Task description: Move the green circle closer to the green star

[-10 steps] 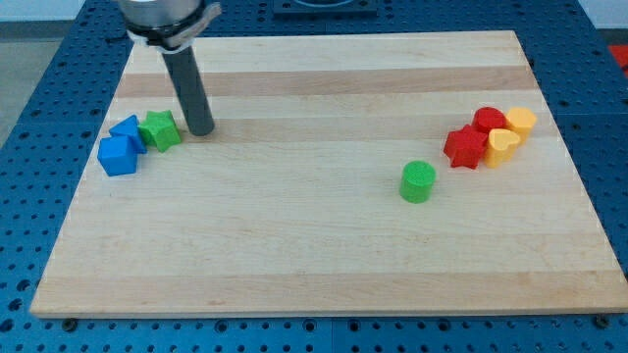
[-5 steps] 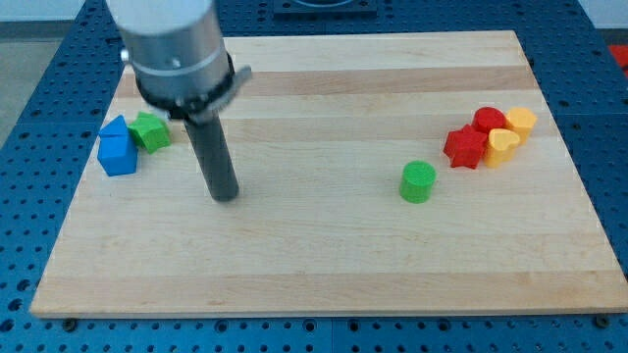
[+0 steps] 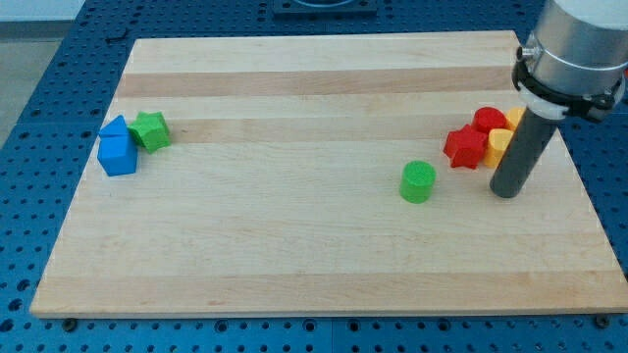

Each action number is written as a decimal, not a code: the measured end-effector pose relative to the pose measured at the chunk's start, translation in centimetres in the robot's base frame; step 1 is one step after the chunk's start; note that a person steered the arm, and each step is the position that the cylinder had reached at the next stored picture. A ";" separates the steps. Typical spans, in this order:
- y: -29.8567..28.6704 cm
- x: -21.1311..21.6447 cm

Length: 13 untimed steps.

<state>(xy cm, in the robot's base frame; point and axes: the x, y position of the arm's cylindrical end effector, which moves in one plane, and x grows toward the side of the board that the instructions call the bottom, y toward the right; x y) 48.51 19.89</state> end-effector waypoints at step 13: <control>-30.1 3.4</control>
<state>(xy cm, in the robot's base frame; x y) 51.90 -10.24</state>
